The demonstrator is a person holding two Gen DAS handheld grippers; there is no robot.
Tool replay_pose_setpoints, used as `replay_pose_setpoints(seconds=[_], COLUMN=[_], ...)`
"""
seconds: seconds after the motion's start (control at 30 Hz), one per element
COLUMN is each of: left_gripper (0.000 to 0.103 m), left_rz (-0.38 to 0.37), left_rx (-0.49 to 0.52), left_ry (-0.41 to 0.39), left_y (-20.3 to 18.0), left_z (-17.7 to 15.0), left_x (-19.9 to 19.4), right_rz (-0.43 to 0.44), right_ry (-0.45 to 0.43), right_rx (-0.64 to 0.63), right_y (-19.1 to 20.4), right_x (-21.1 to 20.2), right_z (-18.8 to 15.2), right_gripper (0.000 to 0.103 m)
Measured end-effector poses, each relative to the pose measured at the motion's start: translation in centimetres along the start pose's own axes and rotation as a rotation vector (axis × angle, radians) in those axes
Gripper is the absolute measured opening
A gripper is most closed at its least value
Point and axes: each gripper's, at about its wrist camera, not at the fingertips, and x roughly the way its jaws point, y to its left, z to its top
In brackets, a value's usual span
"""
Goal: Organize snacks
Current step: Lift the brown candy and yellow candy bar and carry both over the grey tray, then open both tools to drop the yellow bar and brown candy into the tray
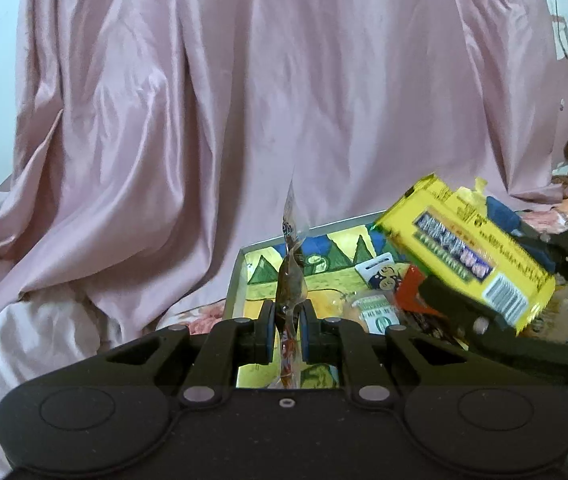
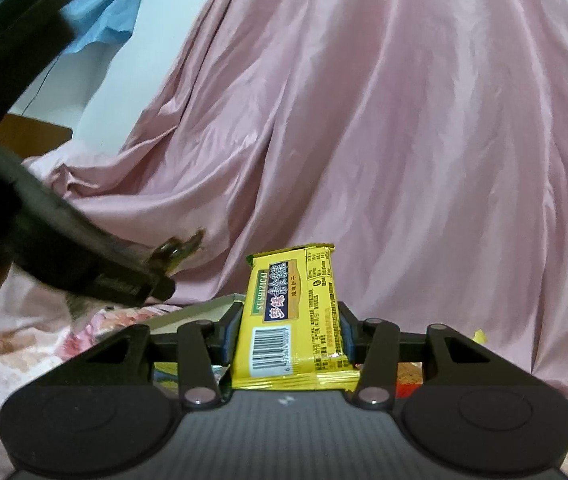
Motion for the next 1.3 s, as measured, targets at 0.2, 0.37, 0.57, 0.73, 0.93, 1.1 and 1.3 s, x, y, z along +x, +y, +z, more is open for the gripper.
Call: replay_pose_setpoints(seconds=[0.2, 0.37, 0.57, 0.73, 0.93, 1.1, 1.3], left_gripper=[0.013, 0.013, 0.013, 0.014, 0.024, 0.050, 0.088], left_rz=[0.011, 0.040, 0.052, 0.044, 0.036, 0.044, 0.074], left_rx=[-0.005, -0.016, -0.066, -0.129, -0.192, -0.241, -0.312], left_ry=[0.028, 0.071, 0.120, 0.150, 0.179, 0.184, 0.132], left_y=[-0.4, -0.7, -0.9, -0.9, -0.4, 0.2, 1.6], left_z=[1.0, 0.9, 0.3, 0.0, -0.1, -0.3, -0.2], left_x=[2.8, 5.3, 7.1, 7.9, 8.1, 7.8, 6.2], right_rz=[-0.029, -0.063, -0.058, -0.045, -0.046, -0.051, -0.042], right_ry=[0.025, 0.064, 0.093, 0.141, 0.137, 0.123, 0.092], right_rx=[-0.015, -0.027, -0.041, -0.038, -0.049, -0.074, -0.076], right_y=[-0.3, -0.4, -0.3, -0.5, -0.4, 0.1, 0.5], right_x=[1.8, 3.7, 4.6, 5.4, 5.4, 5.1, 4.1], right_z=[-0.6, -1.6, -1.8, -2.0, -2.3, -2.4, -2.2], right_gripper=[0.051, 0.051, 0.051, 0.052, 0.059, 0.073, 0.091])
